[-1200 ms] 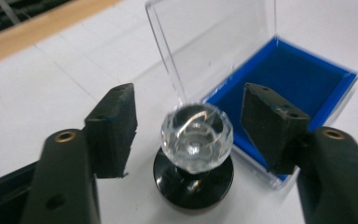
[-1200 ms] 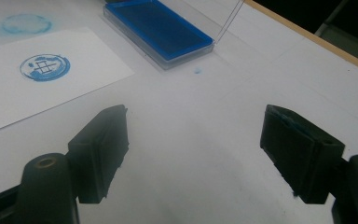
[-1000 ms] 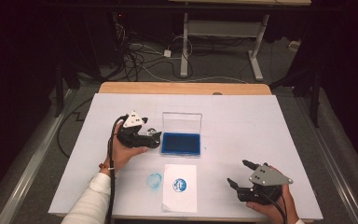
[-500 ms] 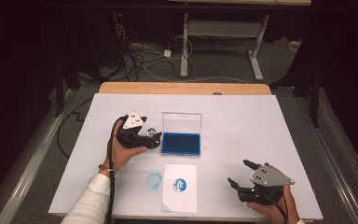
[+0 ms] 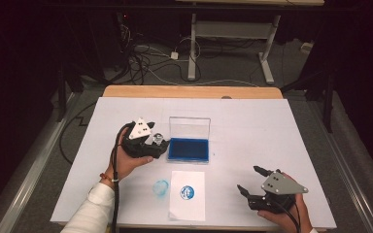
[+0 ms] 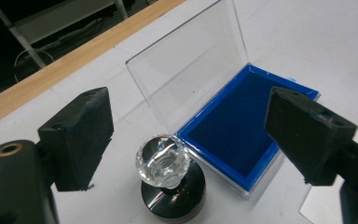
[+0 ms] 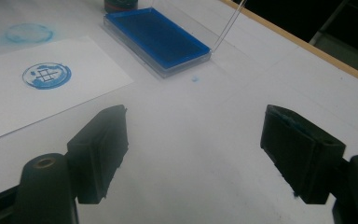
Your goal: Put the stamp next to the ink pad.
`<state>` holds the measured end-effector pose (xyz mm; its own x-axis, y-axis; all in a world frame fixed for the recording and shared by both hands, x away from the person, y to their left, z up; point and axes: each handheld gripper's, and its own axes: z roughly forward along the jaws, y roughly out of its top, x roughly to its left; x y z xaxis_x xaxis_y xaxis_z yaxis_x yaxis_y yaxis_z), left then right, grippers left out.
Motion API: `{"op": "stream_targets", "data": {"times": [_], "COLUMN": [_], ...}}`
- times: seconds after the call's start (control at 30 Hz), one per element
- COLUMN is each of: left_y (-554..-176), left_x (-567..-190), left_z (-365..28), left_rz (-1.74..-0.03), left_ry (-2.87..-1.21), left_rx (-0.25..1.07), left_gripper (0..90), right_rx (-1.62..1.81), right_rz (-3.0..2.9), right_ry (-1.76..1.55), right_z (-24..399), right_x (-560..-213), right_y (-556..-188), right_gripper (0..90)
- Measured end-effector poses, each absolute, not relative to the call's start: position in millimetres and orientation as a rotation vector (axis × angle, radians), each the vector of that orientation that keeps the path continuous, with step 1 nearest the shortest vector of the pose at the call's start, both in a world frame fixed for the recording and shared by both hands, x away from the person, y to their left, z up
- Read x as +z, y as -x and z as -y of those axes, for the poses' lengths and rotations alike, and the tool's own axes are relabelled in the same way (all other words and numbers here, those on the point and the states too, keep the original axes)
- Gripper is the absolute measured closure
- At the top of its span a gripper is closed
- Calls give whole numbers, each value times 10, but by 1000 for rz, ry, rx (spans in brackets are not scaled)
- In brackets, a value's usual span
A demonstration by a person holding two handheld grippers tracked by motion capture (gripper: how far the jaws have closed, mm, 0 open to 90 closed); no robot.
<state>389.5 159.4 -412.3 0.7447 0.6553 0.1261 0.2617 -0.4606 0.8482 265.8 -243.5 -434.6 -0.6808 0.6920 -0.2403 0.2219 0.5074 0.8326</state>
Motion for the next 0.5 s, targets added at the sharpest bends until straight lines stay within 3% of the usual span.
{"op": "stream_targets", "data": {"times": [0.5], "left_y": [-3684], "left_x": [-3957], "left_z": [-1607], "left_rz": [-623], "left_ry": [-2036], "left_rx": [607], "left_gripper": [154], "right_rx": [1111], "right_rz": [-2174], "right_ry": [-746], "right_z": [2442], "right_x": [-4317], "right_y": [-2640], "right_gripper": [236]}}
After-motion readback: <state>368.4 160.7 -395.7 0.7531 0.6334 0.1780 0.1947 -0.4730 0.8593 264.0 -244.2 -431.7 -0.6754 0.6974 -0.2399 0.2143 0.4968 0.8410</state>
